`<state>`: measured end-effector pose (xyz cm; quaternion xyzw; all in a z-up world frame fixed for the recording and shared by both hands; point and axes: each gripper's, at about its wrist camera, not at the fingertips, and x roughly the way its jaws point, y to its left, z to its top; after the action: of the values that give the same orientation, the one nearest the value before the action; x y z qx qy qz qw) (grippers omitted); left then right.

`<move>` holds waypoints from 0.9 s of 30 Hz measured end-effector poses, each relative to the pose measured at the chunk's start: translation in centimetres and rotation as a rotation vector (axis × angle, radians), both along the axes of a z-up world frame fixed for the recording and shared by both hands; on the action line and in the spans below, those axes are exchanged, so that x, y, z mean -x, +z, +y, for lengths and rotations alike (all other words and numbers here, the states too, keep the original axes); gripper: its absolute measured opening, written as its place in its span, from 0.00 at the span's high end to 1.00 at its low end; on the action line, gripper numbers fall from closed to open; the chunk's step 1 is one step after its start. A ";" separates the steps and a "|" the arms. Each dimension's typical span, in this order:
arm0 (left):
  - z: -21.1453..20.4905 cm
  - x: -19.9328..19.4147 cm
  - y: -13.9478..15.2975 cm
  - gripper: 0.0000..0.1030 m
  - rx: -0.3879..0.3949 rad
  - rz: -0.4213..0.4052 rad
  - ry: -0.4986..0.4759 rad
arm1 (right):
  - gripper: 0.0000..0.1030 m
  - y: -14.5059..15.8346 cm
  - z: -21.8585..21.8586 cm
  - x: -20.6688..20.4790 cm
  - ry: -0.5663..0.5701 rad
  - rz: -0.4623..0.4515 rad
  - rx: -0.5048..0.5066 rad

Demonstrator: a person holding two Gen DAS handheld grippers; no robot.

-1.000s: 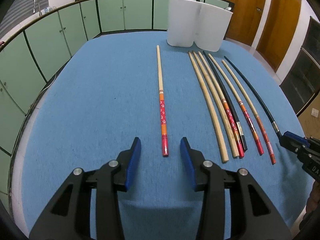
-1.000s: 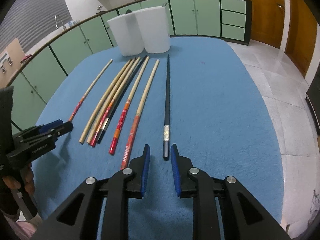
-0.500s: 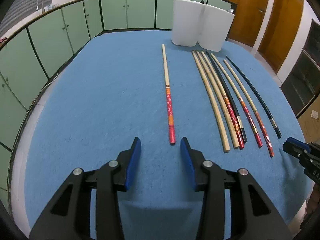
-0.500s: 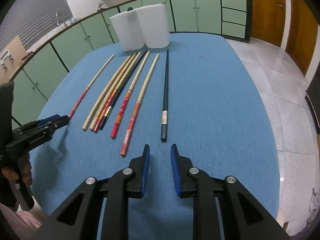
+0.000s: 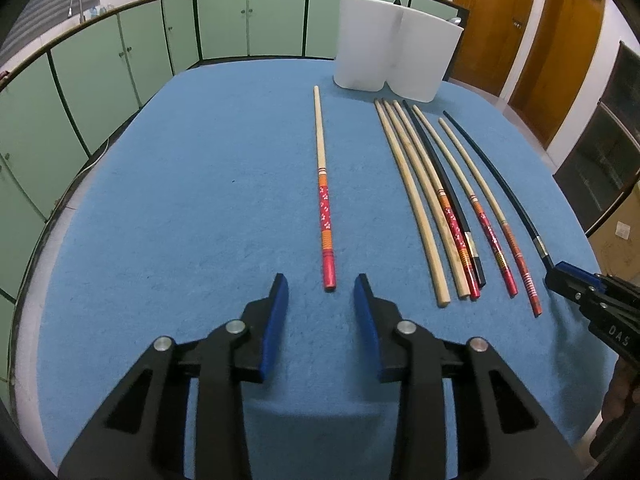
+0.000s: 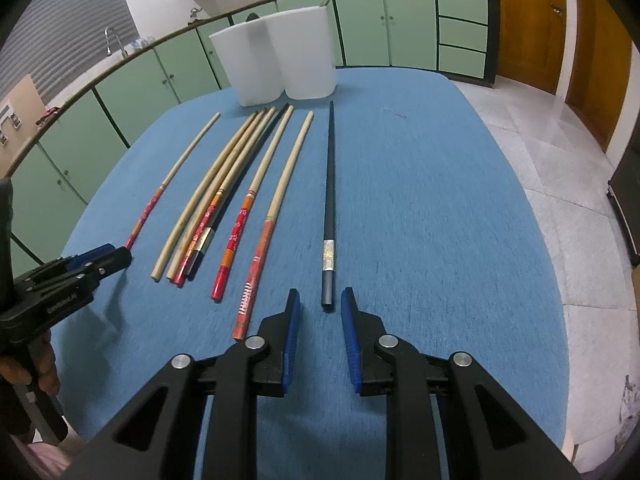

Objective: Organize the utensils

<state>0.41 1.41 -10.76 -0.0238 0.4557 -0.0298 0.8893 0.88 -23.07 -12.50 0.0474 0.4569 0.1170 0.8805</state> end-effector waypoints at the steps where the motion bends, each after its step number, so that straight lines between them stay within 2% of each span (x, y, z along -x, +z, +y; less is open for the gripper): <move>1: -0.1 -0.1 0.0 0.70 -0.001 -0.002 -0.002 | 0.80 0.0 0.0 -0.1 -0.001 -0.002 0.001; 4: -0.3 -0.4 -0.1 0.72 -0.001 -0.006 0.001 | 0.80 0.0 0.0 -0.1 -0.002 -0.010 0.001; 7: -0.6 -0.6 -0.2 0.85 -0.005 -0.007 -0.007 | 0.81 -0.1 0.0 -0.1 -0.002 -0.022 0.007; 9: -0.9 -0.7 -0.2 0.94 -0.004 -0.007 -0.014 | 0.87 -0.2 0.1 -0.2 -0.006 -0.033 0.022; 12: -1.3 -0.7 -0.2 0.95 -0.023 -0.011 -0.011 | 0.94 -0.2 0.3 -0.2 -0.009 -0.052 0.056; 18: -1.2 -0.6 0.9 0.95 -0.025 -0.010 -0.016 | 0.94 1.0 -0.1 -0.1 -0.015 -0.059 0.055; 27: -1.5 0.4 7.5 0.95 -0.055 -0.168 -0.042 | 0.94 6.9 -1.6 0.5 -0.019 -0.165 0.044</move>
<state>-0.04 -0.07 -3.30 0.0125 0.3808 -0.0378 0.9238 0.37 -24.65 -5.65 0.0226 0.3846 0.1021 0.9171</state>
